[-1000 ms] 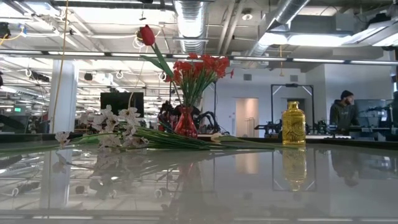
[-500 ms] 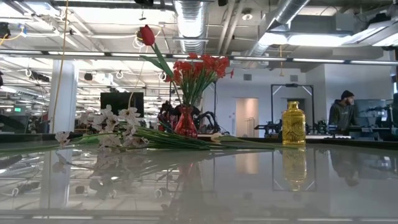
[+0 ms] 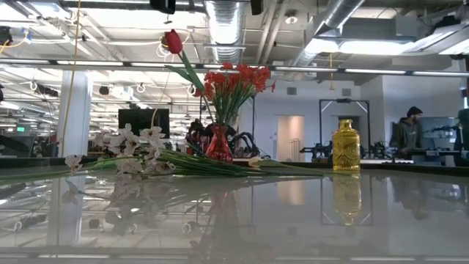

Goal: Sort flowers into vase by color
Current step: Put the pink flower into the red vase, then put the white flower into the yellow vase

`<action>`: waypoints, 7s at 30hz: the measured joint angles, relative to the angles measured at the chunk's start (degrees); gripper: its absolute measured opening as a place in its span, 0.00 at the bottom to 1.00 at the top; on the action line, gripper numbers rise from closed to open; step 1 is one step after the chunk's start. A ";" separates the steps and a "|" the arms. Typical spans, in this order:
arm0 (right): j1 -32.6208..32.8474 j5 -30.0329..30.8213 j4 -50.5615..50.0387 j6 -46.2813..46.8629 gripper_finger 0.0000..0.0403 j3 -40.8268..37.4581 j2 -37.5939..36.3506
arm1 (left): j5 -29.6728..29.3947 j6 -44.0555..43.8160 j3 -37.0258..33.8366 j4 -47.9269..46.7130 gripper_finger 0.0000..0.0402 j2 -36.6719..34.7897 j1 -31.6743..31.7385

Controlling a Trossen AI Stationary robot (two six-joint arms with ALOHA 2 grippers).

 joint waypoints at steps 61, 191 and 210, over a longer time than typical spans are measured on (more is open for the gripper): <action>-18.90 -35.07 -11.16 71.58 0.06 -0.07 2.03 | -18.39 40.95 0.09 -11.39 0.32 -15.63 14.63; -31.40 -11.51 -44.03 104.55 0.13 -12.57 16.94 | -21.38 44.61 -5.29 -22.87 0.32 -9.32 10.49; -35.60 -12.58 -45.97 108.19 0.05 -12.81 -5.08 | -22.42 45.11 -5.29 -22.77 0.32 -9.32 10.51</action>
